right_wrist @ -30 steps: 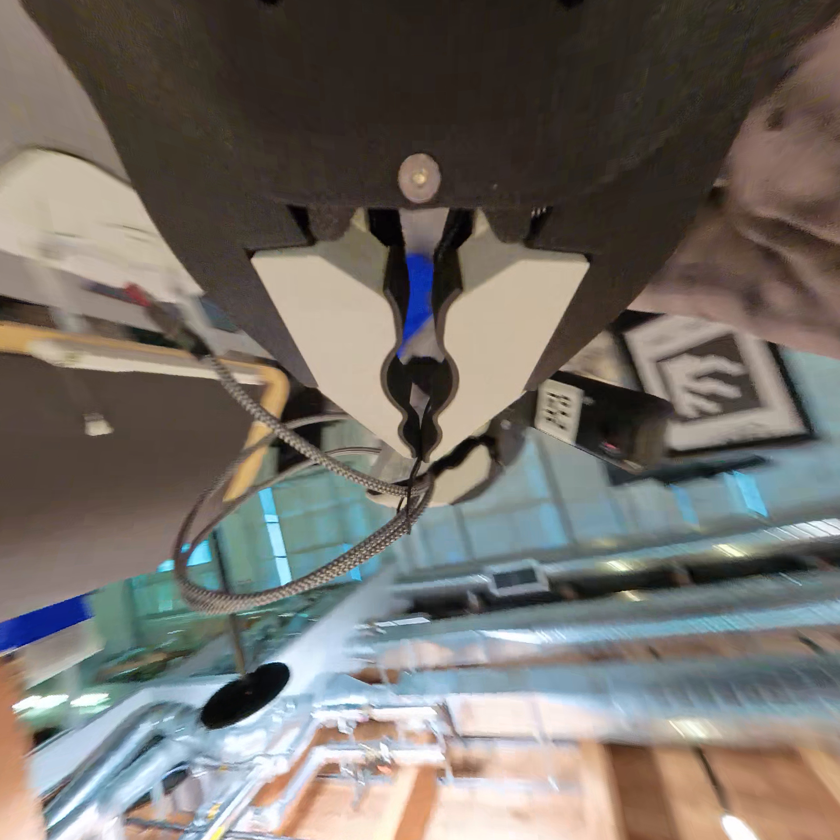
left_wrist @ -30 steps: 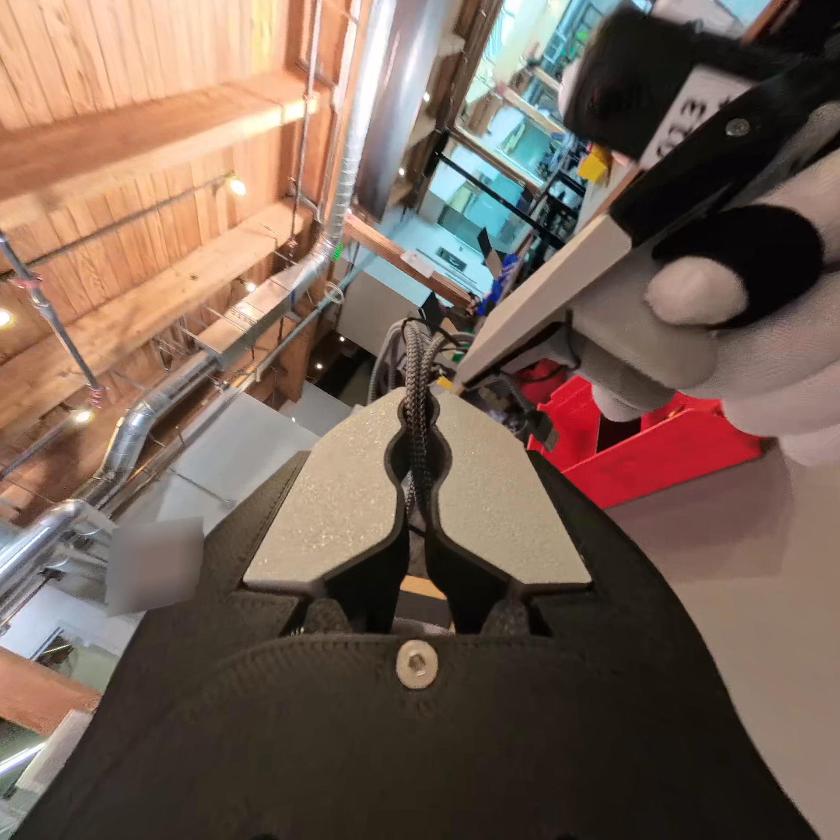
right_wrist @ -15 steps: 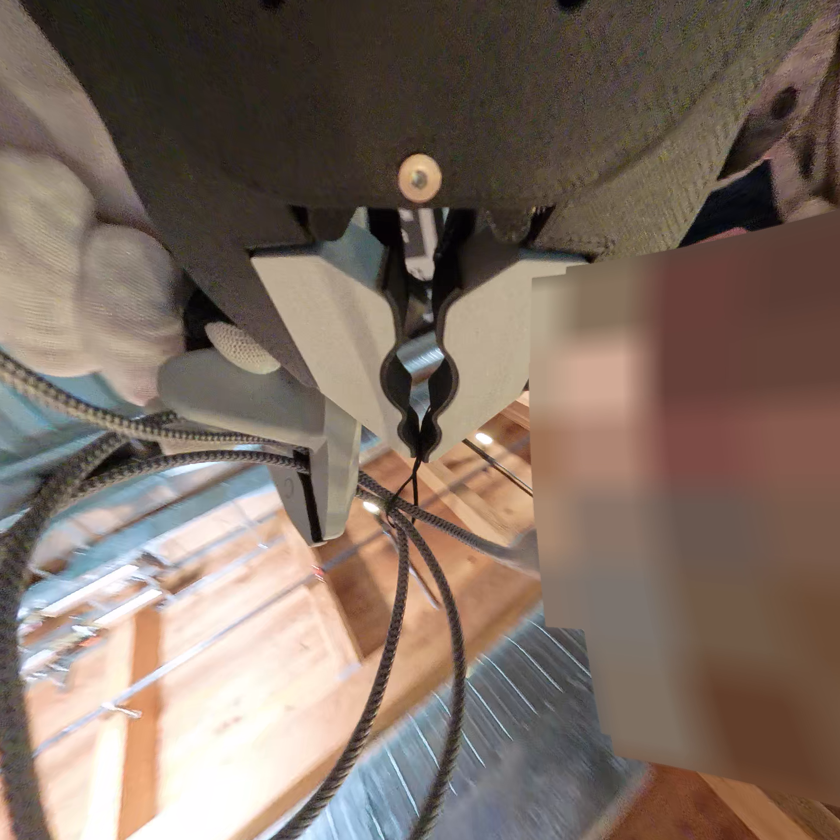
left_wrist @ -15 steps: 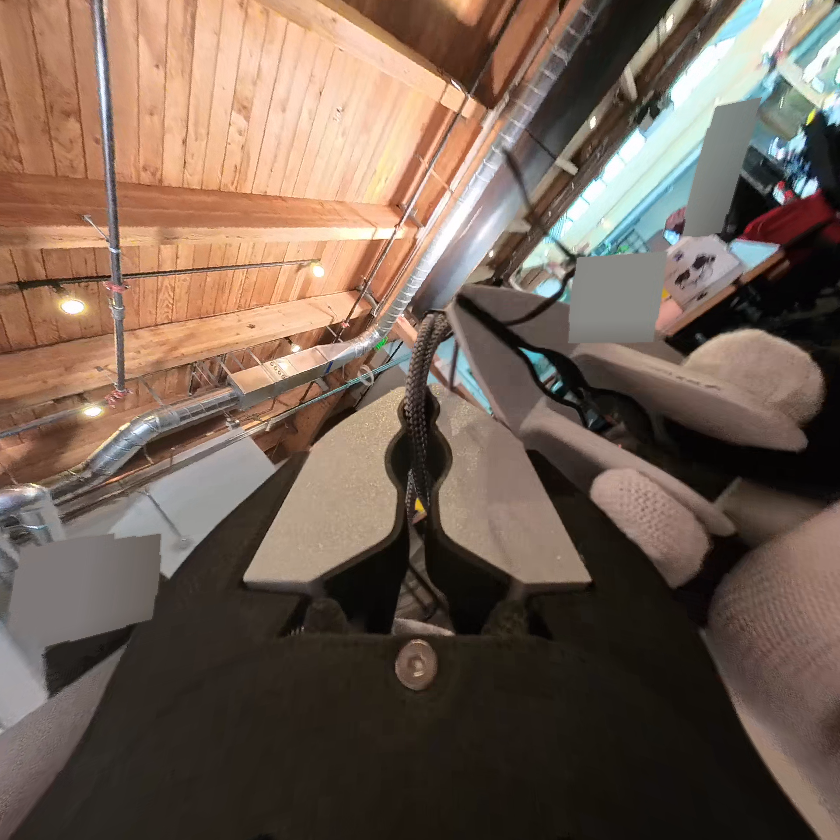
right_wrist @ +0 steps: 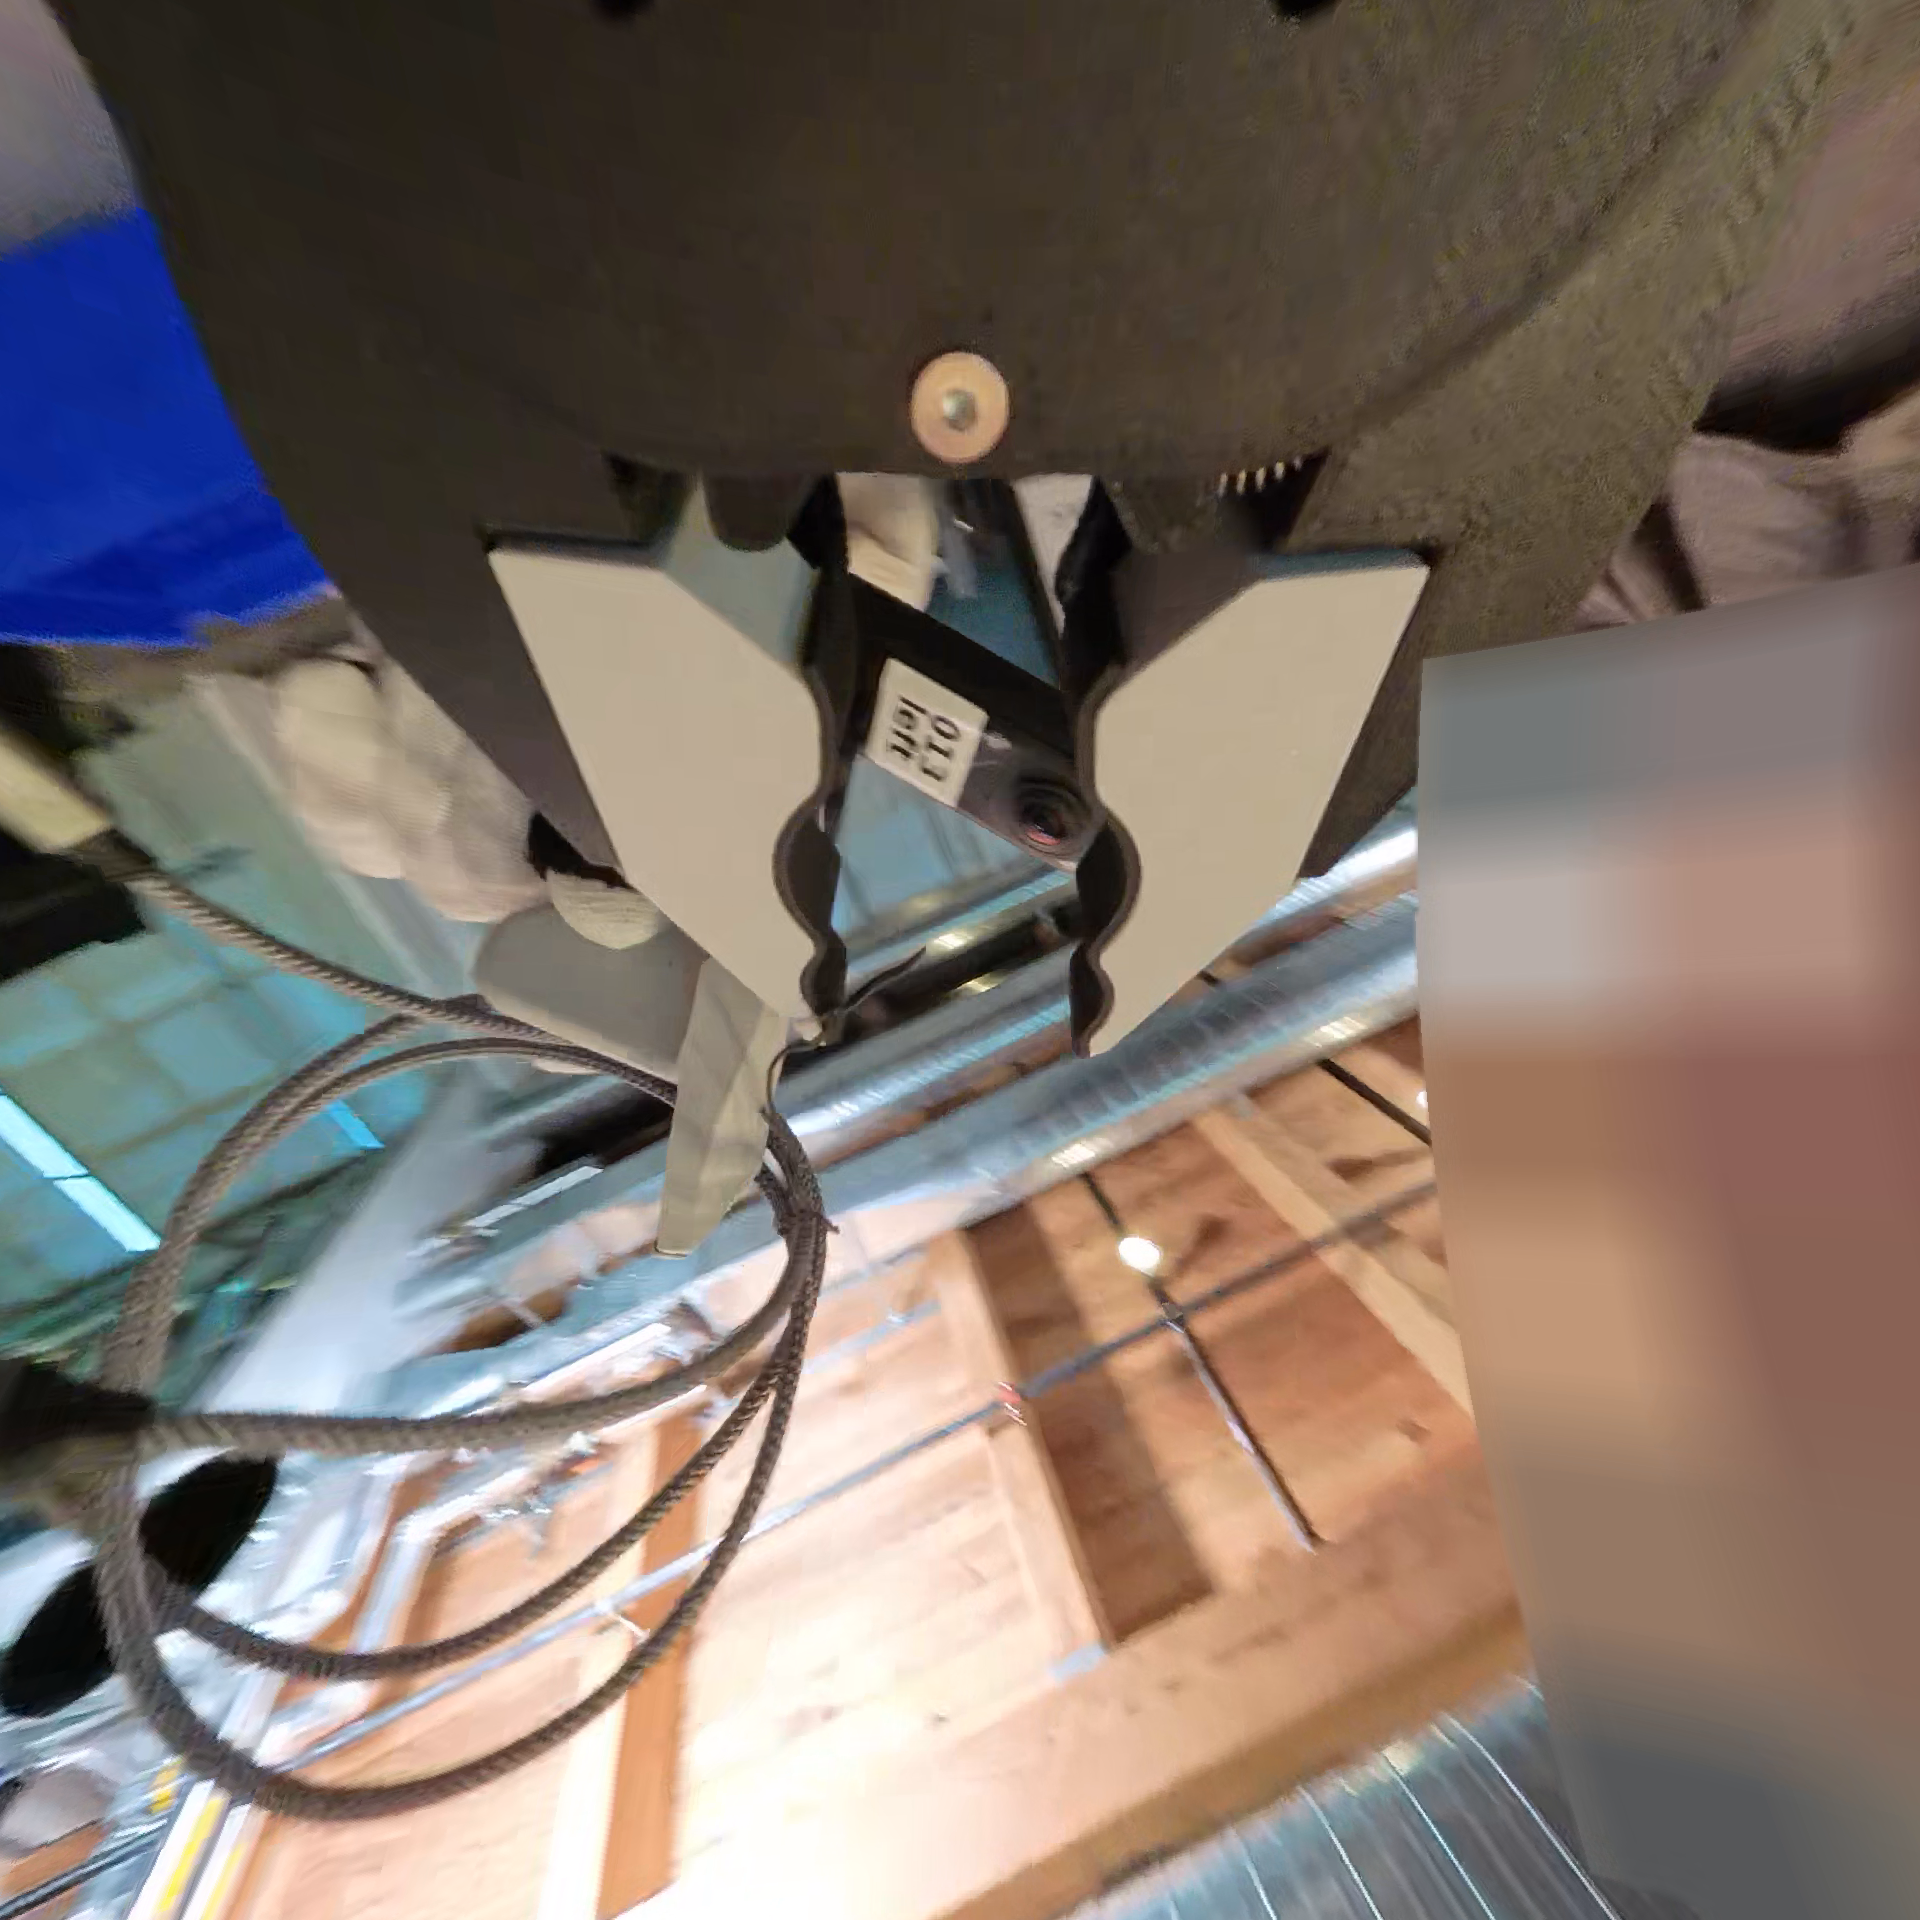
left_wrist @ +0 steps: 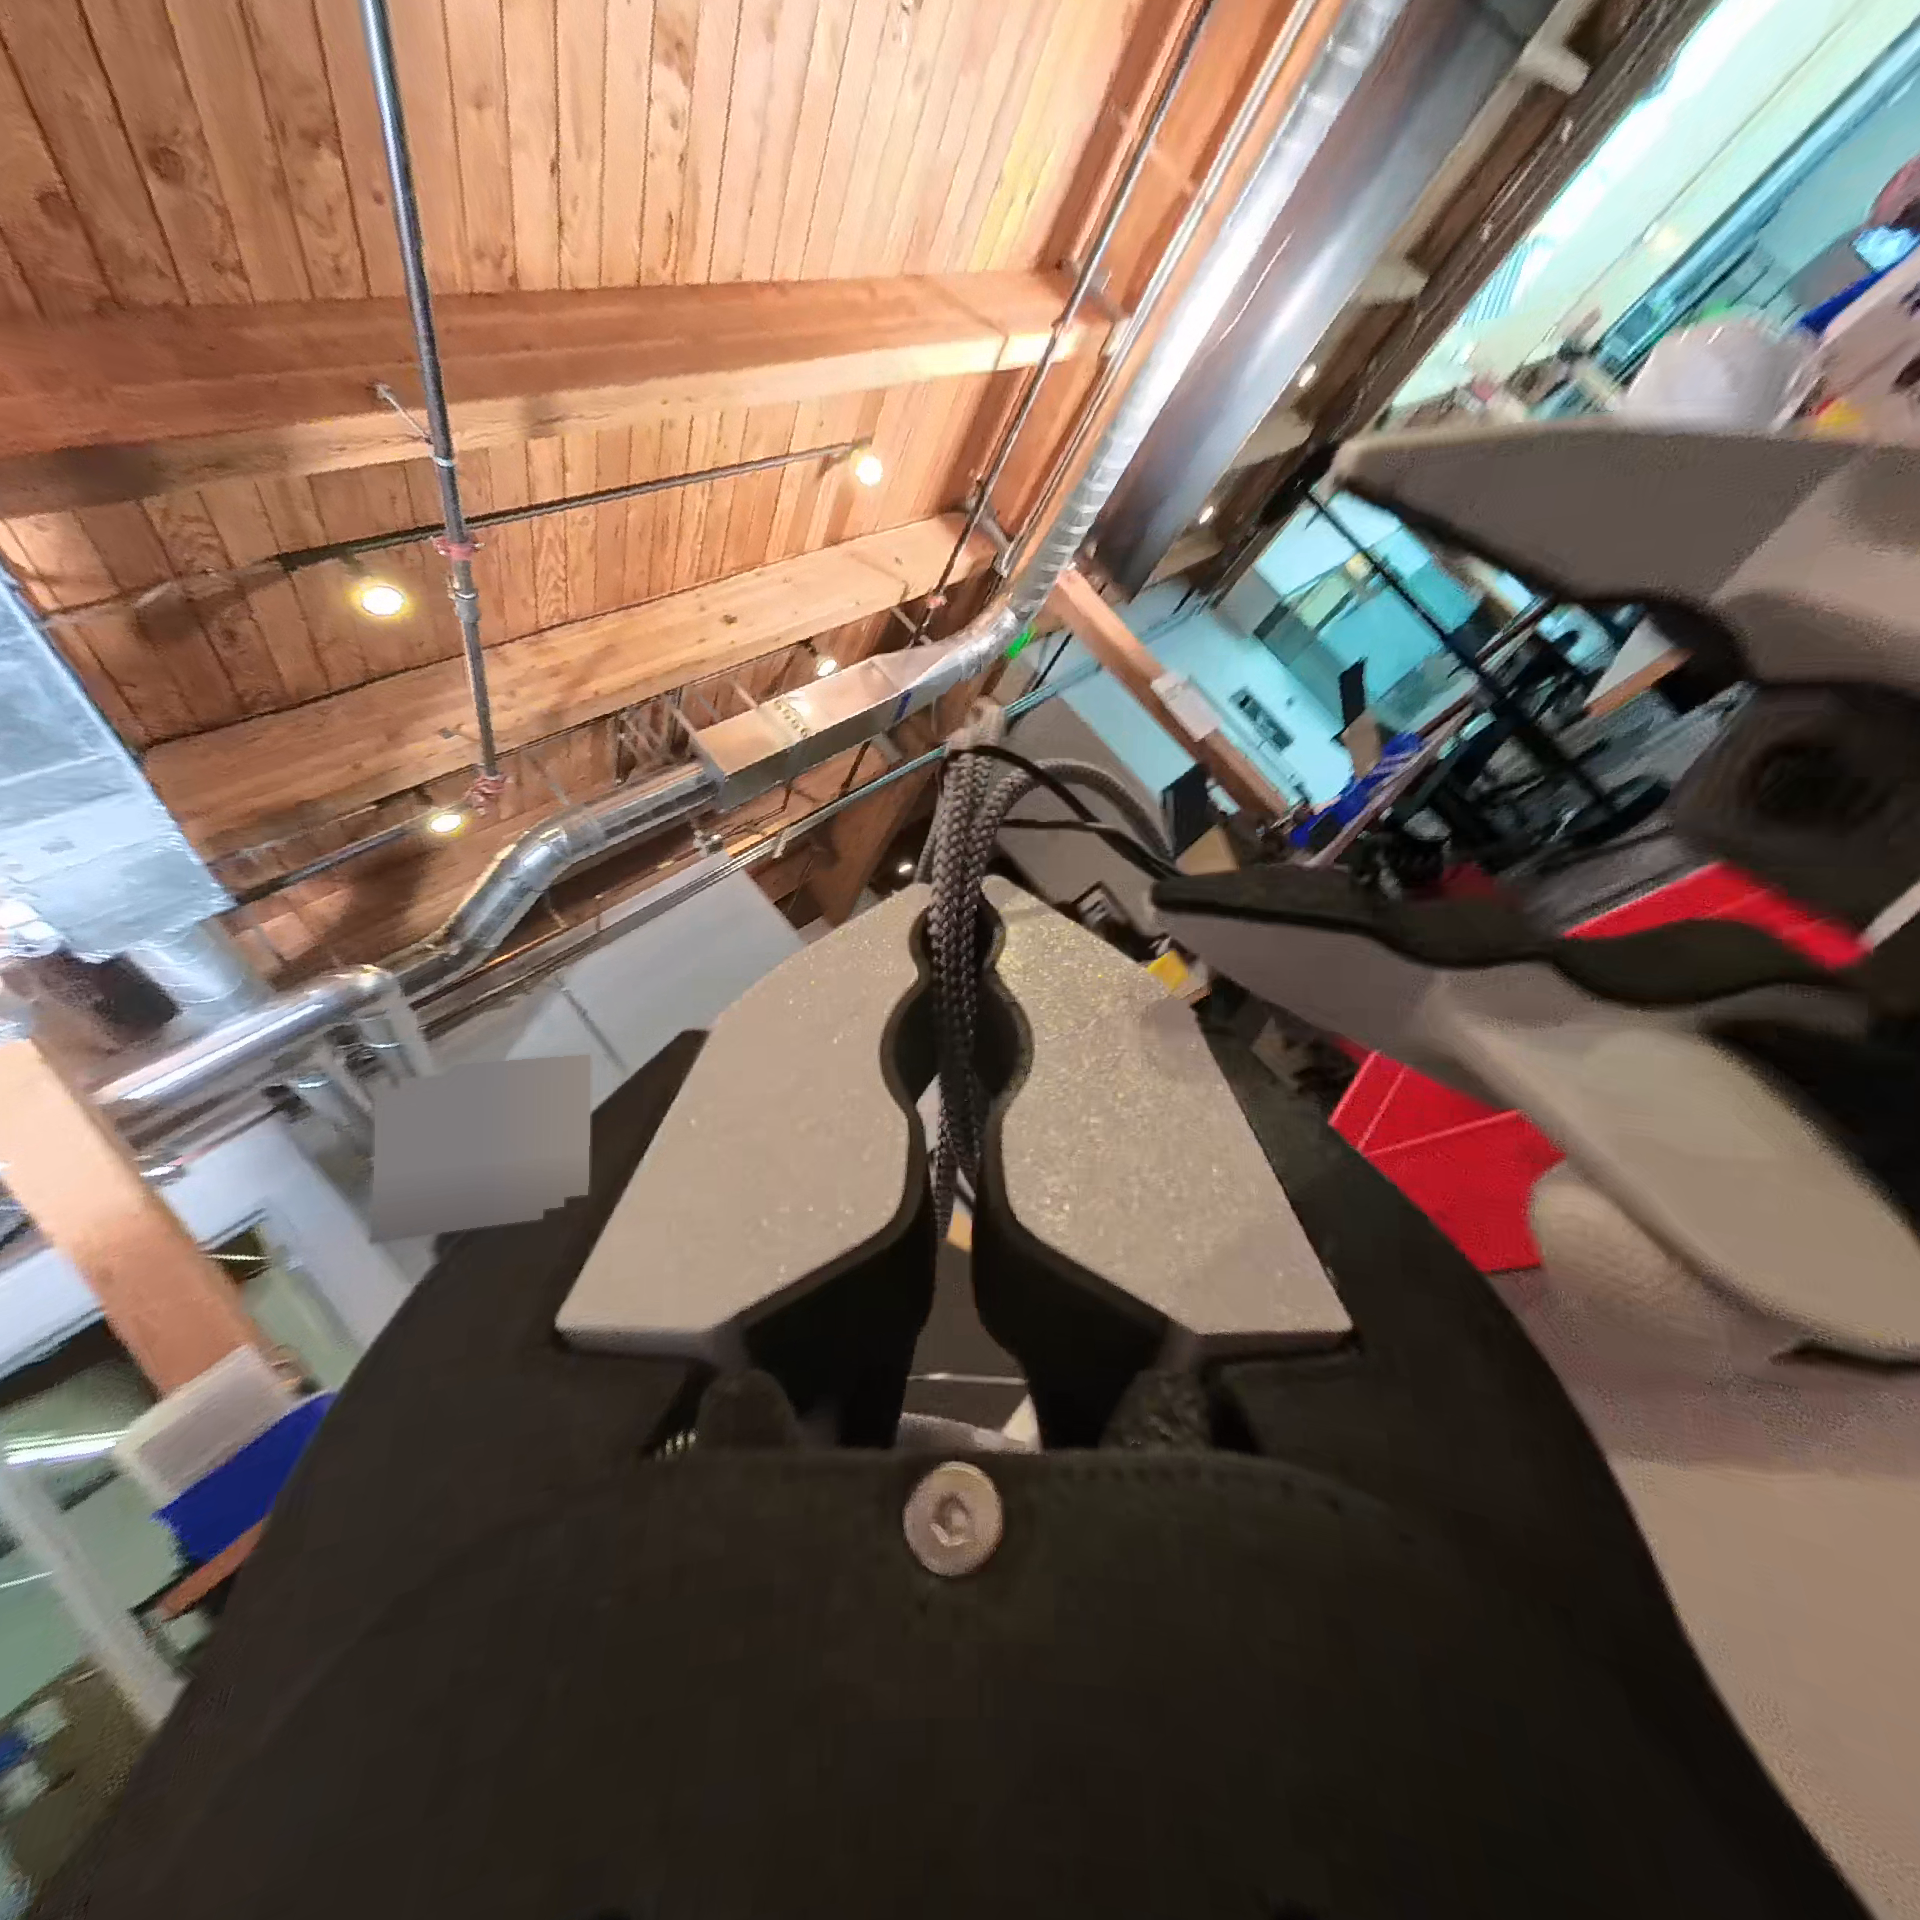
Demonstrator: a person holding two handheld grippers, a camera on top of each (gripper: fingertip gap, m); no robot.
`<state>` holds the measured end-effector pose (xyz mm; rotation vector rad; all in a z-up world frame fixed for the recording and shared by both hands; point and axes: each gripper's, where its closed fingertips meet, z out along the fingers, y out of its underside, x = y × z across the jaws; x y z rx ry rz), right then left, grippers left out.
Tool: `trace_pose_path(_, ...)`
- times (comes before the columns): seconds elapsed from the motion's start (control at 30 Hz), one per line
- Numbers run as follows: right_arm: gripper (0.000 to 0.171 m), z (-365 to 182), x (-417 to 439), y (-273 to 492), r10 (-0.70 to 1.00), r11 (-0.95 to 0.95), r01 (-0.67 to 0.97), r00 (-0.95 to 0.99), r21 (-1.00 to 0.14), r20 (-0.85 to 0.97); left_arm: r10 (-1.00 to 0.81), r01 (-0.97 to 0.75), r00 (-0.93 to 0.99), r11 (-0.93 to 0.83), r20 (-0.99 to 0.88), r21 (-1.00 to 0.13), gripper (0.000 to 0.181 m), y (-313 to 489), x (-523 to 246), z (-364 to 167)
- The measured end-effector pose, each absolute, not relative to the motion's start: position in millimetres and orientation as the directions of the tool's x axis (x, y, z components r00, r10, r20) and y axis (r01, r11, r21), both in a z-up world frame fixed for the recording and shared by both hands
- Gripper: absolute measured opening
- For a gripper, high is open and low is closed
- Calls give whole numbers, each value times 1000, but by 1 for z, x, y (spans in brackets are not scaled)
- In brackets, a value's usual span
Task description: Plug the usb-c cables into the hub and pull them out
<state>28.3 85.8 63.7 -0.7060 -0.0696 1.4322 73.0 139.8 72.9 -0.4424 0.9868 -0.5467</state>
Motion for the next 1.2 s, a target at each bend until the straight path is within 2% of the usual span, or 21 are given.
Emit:
trace_pose_path(0.03, 45, 59, 29, 87, 891, 15, -845, 254, -534, -377, -591, 200, 455, 797, -667, -570, 2, 143, 74, 72)
trace_pose_path(0.13, 45, 42, 39, 92, 732, 161, -668, 575, -727, -366, -572, 148, 464, 803, -676, -578, 2, 149, 76, 68)
trace_pose_path(0.17, 42, 37, 45, 93, 671, 179, -610, 649, -772, -358, -565, 132, 466, 806, -681, -578, 2, 151, 77, 67)
trace_pose_path(0.2, 46, 31, 48, 94, 618, 175, -544, 709, -821, -339, -562, 123, 457, 808, -690, -576, 2, 151, 78, 65)
trace_pose_path(0.27, 43, 17, 62, 97, 454, 204, -368, 857, -907, -246, -553, 102, 462, 810, -693, -578, 2, 152, 79, 64)
trace_pose_path(0.33, 43, 1, 77, 96, 256, 209, -128, 964, -970, -72, -546, 65, 461, 807, -699, -588, 2, 155, 82, 63)
trace_pose_path(0.4, 41, -2, 91, 91, 37, 198, 153, 986, -968, 163, -545, 24, 466, 796, -697, -605, 2, 160, 83, 62)
trace_pose_path(0.5, 33, 19, 82, 88, -107, 188, 424, 905, -886, 411, -518, -44, 463, 797, -719, -603, 2, 163, 88, 57)
trace_pose_path(0.6, 29, 35, 81, 102, -229, 140, 565, 818, -813, 528, -504, -88, 455, 795, -734, -600, 2, 160, 92, 53)
trace_pose_path(0.8, 22, 45, 82, 129, -166, 166, 440, 894, -882, 415, -486, -124, 439, 800, -756, -587, 2, 153, 98, 47)
trace_pose_path(1.0, 19, 41, 88, 137, 93, 190, 33, 994, -981, 51, -489, -117, 439, 801, -754, -588, 2, 154, 100, 44)
trace_pose_path(1.1, 13, 40, 87, 137, 250, 175, -170, 960, -970, -123, -499, -100, 428, 802, -754, -588, 1, 151, 100, 44)
trace_pose_path(1.13, 17, 40, 88, 137, 287, 168, -230, 942, -959, -175, -504, -90, 429, 802, -750, -591, 2, 150, 100, 45)
trace_pose_path(1.2, 12, 41, 87, 136, 344, 165, -276, 916, -947, -207, -511, -82, 420, 802, -751, -592, 2, 148, 101, 44)
